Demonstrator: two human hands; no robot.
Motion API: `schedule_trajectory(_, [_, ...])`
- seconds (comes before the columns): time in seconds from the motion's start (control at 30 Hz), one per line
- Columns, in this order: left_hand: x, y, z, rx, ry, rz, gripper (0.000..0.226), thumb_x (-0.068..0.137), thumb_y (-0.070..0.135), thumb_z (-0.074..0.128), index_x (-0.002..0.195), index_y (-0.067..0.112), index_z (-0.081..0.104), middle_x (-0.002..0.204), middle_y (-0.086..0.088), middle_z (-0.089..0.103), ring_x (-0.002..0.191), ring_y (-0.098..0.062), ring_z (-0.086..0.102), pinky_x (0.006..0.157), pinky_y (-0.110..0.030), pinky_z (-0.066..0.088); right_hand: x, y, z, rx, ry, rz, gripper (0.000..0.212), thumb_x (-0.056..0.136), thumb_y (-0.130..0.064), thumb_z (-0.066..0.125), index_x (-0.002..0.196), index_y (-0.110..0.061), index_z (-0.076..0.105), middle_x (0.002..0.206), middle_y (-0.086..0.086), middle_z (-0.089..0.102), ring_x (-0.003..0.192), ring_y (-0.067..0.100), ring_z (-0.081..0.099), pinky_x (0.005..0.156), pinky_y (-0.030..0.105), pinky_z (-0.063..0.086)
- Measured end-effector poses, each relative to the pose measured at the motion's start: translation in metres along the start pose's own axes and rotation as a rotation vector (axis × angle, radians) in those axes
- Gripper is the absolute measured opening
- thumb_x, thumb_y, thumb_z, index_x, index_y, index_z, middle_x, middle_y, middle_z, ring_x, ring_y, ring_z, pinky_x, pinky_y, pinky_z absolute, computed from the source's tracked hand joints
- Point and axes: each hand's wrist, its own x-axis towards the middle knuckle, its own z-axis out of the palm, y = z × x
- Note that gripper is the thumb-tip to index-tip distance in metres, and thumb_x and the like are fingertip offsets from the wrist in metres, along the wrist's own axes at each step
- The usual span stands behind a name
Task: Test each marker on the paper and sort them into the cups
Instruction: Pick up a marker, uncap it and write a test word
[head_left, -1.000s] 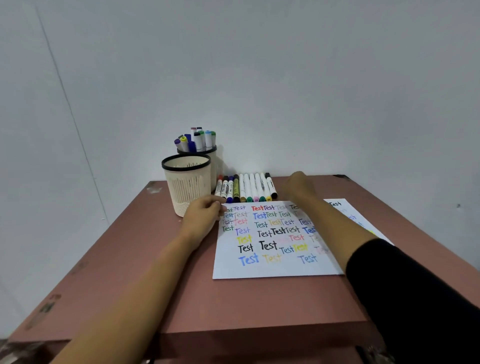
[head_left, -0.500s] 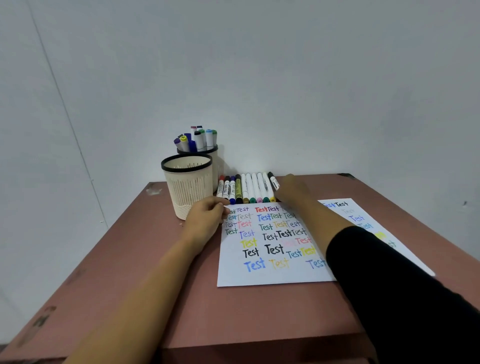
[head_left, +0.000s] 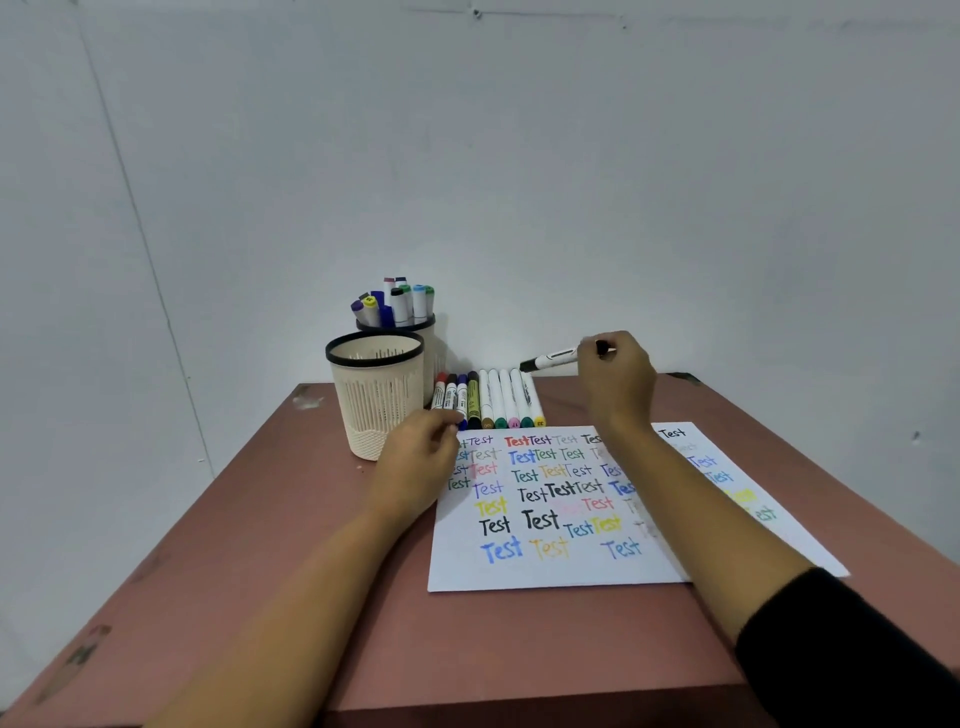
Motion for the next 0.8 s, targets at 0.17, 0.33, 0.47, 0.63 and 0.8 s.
schedule_trajectory(0.17, [-0.005, 0.0, -0.001, 0.078, -0.058, 0.17, 0.047, 0.088, 0.022, 0.061, 0.131, 0.007, 0.051, 0.123, -0.007, 0.052, 0.116, -0.018, 0.047, 0.092, -0.013, 0.028, -0.036, -0.013, 0.0, 0.148, -0.092, 0.044, 0.025, 0.095, -0.025, 0.051, 0.076, -0.009, 0.056, 0.06, -0.005, 0.048, 0.054, 0.008, 0.041, 0.051, 0.015, 0.035])
schedule_trajectory(0.33, [-0.009, 0.001, 0.001, 0.151, -0.102, 0.235, 0.047, 0.086, 0.03, 0.064, 0.127, 0.01, 0.056, 0.111, -0.008, 0.058, 0.103, -0.021, 0.051, 0.084, -0.017, 0.031, -0.055, -0.003, 0.009, 0.277, -0.135, 0.183, 0.037, 0.094, -0.031, 0.052, 0.07, -0.003, 0.054, 0.062, 0.01, 0.044, 0.059, 0.02, 0.038, 0.058, 0.034, 0.033])
schedule_trajectory(0.47, [-0.01, 0.005, -0.001, 0.17, -0.08, 0.22, 0.028, 0.094, 0.021, 0.051, 0.115, 0.004, 0.059, 0.09, -0.005, 0.055, 0.081, -0.016, 0.044, 0.069, -0.024, 0.03, -0.057, 0.001, 0.008, 0.383, -0.166, 0.263, 0.037, 0.096, -0.03, 0.051, 0.067, -0.006, 0.051, 0.05, 0.003, 0.041, 0.048, 0.015, 0.033, 0.048, 0.028, 0.03])
schedule_trajectory(0.63, [-0.013, 0.009, -0.001, 0.139, -0.103, 0.28, 0.019, 0.096, 0.016, 0.046, 0.106, 0.001, 0.054, 0.085, 0.001, 0.045, 0.076, -0.016, 0.038, 0.064, -0.021, 0.022, -0.063, 0.002, 0.01, 0.55, -0.408, 0.451, 0.03, 0.089, -0.042, 0.06, 0.076, -0.015, 0.055, 0.056, 0.003, 0.049, 0.046, 0.012, 0.04, 0.042, 0.022, 0.035])
schedule_trajectory(0.8, [-0.015, 0.009, -0.002, 0.111, -0.133, 0.309, 0.016, 0.096, 0.017, 0.047, 0.1, 0.003, 0.053, 0.079, 0.001, 0.047, 0.072, -0.017, 0.041, 0.062, -0.023, 0.024, -0.071, 0.009, 0.015, 0.406, -0.569, 0.412, 0.022, 0.088, -0.031, 0.065, 0.079, -0.012, 0.06, 0.058, -0.001, 0.049, 0.048, 0.009, 0.042, 0.044, 0.02, 0.034])
